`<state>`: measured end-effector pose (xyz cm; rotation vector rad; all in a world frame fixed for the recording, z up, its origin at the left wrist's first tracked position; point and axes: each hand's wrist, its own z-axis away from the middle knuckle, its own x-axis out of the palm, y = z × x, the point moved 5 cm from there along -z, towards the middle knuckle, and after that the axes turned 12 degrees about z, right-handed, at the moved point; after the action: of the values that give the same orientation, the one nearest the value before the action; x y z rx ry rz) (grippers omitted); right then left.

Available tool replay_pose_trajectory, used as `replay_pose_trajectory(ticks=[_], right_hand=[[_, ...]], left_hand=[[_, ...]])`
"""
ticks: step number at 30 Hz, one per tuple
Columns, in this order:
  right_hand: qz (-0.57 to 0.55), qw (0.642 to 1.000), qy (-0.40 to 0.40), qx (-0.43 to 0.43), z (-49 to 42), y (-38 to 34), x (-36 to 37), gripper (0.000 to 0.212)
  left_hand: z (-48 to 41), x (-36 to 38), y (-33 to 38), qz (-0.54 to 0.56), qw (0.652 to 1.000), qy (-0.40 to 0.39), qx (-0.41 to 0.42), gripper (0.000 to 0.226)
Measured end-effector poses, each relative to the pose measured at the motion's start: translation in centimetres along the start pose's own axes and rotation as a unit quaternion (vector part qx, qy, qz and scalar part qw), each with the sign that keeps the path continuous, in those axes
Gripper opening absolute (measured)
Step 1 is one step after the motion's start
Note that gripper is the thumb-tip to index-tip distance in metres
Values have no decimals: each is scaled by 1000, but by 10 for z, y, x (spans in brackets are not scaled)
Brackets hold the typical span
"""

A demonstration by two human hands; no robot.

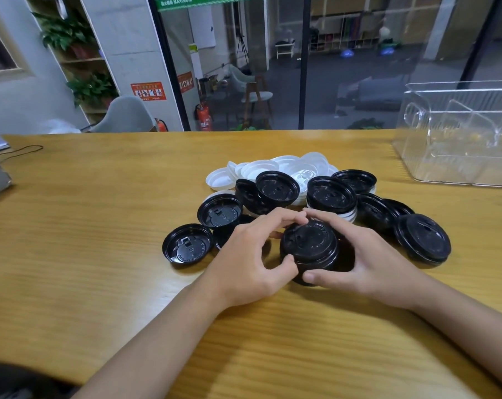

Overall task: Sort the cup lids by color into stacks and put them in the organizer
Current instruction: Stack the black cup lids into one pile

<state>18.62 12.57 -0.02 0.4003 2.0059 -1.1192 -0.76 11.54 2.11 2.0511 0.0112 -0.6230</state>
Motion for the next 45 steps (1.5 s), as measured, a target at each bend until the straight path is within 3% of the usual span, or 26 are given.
replay_pose_trajectory(ticks=[6, 11, 26, 31, 35, 40, 45], right_hand=[[-8, 1000, -1, -5, -1, 0, -1, 93], [-17, 1000, -1, -19, -2, -1, -1, 83], [-6, 1000, 27, 0, 3, 1, 1, 82], [26, 999, 38, 16, 10, 1, 4, 85], [38, 998, 41, 22, 10, 2, 4, 89], [50, 997, 52, 29, 10, -1, 3, 95], [49, 997, 53, 31, 10, -3, 4, 88]], left_hand=[[-3, 2, 0, 26, 999, 20, 11, 44], [-6, 2, 0, 44, 998, 44, -7, 49], [-2, 3, -5, 49, 998, 33, -37, 56], [6, 5, -5, 6, 999, 34, -19, 54], [4, -1, -3, -10, 998, 61, 12, 39], [3, -18, -3, -146, 976, 135, 84, 28], [10, -46, -14, -226, 953, 201, 35, 31]])
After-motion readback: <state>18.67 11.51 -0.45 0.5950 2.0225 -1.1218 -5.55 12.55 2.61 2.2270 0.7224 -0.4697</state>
